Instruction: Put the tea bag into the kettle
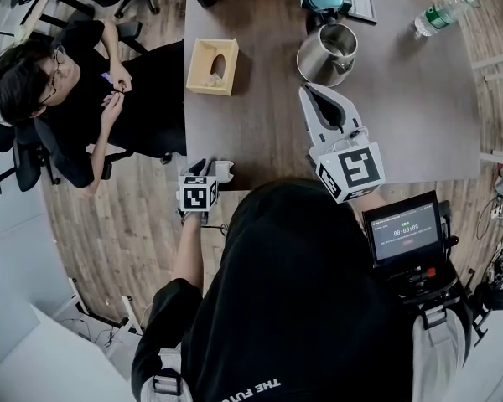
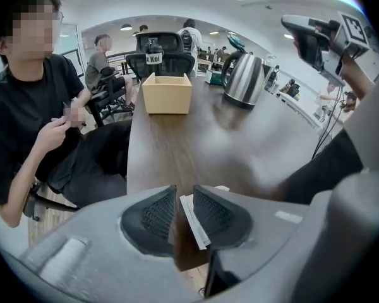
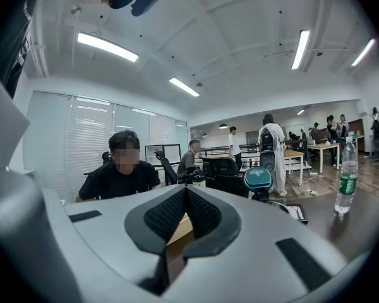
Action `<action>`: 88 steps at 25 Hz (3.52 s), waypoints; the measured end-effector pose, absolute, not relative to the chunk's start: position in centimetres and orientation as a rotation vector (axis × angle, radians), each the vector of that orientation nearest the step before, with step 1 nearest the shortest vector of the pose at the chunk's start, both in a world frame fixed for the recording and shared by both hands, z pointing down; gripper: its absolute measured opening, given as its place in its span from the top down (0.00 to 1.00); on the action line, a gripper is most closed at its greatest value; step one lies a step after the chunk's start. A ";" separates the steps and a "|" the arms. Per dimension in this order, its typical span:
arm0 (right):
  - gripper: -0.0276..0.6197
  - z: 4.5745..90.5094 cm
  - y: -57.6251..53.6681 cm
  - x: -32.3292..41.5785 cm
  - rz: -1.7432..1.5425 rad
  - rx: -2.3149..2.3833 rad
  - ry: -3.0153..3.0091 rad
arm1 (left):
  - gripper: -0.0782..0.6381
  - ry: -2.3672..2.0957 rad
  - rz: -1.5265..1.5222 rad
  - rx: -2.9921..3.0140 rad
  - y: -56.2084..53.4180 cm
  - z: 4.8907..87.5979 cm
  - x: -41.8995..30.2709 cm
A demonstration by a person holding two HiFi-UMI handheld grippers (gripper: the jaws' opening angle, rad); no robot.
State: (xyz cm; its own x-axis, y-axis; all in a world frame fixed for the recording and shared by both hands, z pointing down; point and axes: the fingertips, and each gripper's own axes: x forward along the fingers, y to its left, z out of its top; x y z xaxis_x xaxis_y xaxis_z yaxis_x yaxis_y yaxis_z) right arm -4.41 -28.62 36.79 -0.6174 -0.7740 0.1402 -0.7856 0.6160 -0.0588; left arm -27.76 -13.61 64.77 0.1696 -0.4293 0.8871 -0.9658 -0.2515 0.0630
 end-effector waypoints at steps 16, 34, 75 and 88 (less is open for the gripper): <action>0.95 36.7 -28.9 -4.2 0.166 1.344 -2.720 | 0.81 -1.286 1.069 1.699 -12.3 67.2 -28.0; 0.95 36.8 -29.1 -3.5 0.157 1.368 -2.718 | 0.88 -1.314 1.077 1.675 -12.7 67.9 -28.5; 0.95 37.4 -29.5 -1.0 0.171 1.485 -2.691 | 0.88 -1.452 0.806 2.022 -22.6 57.0 -24.2; 0.95 37.5 -30.1 -0.2 0.162 1.509 -2.674 | 0.88 -1.550 0.602 2.183 -28.6 47.3 -22.1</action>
